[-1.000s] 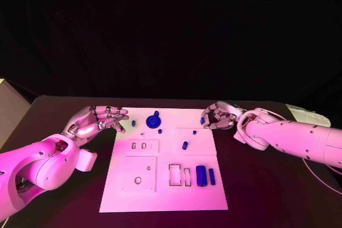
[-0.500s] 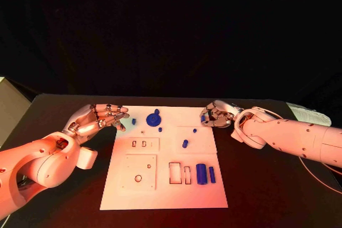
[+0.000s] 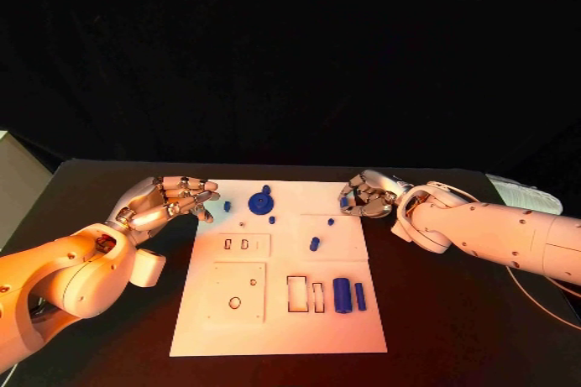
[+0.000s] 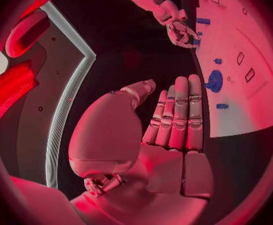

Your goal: Assemble the parts on the task board

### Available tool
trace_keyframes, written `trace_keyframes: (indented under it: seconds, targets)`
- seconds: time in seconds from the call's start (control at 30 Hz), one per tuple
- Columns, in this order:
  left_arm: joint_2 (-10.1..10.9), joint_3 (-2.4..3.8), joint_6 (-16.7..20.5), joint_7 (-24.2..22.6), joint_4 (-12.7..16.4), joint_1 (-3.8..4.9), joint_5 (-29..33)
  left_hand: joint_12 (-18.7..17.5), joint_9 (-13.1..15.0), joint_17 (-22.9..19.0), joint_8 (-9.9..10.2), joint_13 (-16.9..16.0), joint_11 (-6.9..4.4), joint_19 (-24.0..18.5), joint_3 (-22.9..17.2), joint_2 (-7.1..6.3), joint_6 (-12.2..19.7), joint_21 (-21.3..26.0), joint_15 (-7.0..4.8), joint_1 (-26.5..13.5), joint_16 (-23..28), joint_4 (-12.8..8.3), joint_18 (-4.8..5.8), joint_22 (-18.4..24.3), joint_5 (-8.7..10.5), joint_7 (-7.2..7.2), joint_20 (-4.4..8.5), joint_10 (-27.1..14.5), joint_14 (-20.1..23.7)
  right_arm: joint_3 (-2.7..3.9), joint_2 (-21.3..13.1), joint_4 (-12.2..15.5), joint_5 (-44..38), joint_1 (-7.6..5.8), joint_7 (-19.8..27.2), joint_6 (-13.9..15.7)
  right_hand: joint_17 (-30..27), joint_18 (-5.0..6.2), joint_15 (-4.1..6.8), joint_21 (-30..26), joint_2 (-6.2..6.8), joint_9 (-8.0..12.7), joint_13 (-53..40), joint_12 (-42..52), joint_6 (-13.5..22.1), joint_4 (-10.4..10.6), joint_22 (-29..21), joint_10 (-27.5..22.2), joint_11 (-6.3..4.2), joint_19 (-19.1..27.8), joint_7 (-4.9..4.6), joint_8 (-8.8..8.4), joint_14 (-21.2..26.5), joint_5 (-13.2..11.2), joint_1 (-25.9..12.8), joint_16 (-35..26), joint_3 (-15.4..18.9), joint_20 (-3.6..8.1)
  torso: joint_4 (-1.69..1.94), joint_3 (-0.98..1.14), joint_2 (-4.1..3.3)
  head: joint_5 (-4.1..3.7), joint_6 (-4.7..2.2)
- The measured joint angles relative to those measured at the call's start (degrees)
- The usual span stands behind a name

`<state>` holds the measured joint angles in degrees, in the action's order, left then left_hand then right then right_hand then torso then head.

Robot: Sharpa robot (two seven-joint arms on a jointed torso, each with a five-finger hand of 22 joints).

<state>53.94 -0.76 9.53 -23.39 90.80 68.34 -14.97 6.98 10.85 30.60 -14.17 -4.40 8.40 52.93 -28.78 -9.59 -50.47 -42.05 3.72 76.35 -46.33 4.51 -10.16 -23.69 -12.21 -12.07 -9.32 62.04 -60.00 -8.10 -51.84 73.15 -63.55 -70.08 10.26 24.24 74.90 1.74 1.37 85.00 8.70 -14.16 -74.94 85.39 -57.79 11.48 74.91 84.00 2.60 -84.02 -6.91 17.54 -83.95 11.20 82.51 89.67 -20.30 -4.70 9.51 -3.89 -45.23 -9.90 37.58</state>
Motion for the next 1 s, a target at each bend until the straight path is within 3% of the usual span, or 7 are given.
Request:
trace_keyframes:
  seconds: [0.2, 0.57, 0.67, 1.0]
  targets:
    - [0.04, 0.00, 0.00, 0.01, -0.07, 0.00, -0.01, 0.00, 0.00, 0.00, 0.00, 0.00, 0.00, 0.00, 0.00, 0.00, 0.00, 0.00, 0.00, 0.00, 0.00, 0.00, 0.00, 0.00, 0.00, 0.00, 0.00, 0.00, 0.00, 0.34, -0.69, 1.71, 0.20, -0.01, -0.01, 1.78, 0.00, 0.00, 0.09, 1.41, -0.27, -0.01, 0.01, 0.42, 0.02, -1.05, 0.00, -0.09, -0.09, 0.12, 0.01, 0.01, -0.08, -0.20, -0.01, 0.00, -2.45, 0.30, -0.01, 0.00, 0.00, 0.38, 0.06]
    - [-0.06, 0.00, 0.03, 0.06, -0.57, 0.00, -0.01, 0.00, -0.01, -0.01, 0.00, 0.00, 0.00, 0.00, 0.00, 0.00, 0.00, 0.00, 0.00, 0.00, -0.06, 0.00, 0.00, 0.01, 0.00, 0.00, 0.00, 0.00, 0.00, 0.95, -1.40, 12.20, 0.10, -2.75, -4.07, 7.40, 0.00, -0.01, 0.08, 2.70, -1.01, 0.01, 0.02, 0.42, 0.61, -1.67, -0.01, 0.11, -0.29, 0.11, 0.07, 0.01, -0.08, -1.04, -1.12, -0.01, -4.63, 0.30, -0.42, -0.21, 0.31, 1.20, 0.34]
    - [-0.52, 0.00, 0.03, 0.07, -0.76, 0.03, 0.00, 0.00, -0.01, -0.01, 0.00, 0.00, 0.00, 0.00, 0.00, 0.00, 0.00, 0.00, 0.00, 0.00, -0.22, 0.00, 0.00, 0.01, 0.00, 0.00, 0.00, 0.00, 0.00, 0.93, 0.40, 14.45, -0.78, -2.79, -5.83, 8.20, 0.03, -0.63, 0.08, 2.70, -0.70, 0.01, 0.02, 0.42, 0.62, -1.99, 0.03, 0.11, -0.29, 0.11, 0.07, 0.01, -0.08, -1.45, -1.58, -0.01, -4.96, 0.30, -0.59, -0.42, 0.49, 1.05, 0.23]
    - [-1.94, 0.00, 0.02, 0.08, -1.33, 0.02, 0.06, 0.00, -0.01, -0.01, 0.00, -0.01, 0.00, 0.00, 0.00, 0.00, 0.00, 0.00, 0.00, 0.00, -0.22, 0.00, 0.00, -0.04, 0.00, 0.00, 0.00, 0.01, 0.00, 0.70, 8.02, 18.93, -7.24, -1.37, -13.91, 8.53, 0.04, -0.62, 0.50, 2.69, -0.19, -0.01, 0.03, 0.78, 0.70, -1.92, 0.03, -0.09, -0.49, -0.09, 0.14, 0.02, -0.08, -2.80, -3.59, -0.01, -5.49, 0.51, -0.90, -1.21, 1.56, 2.61, 0.82]
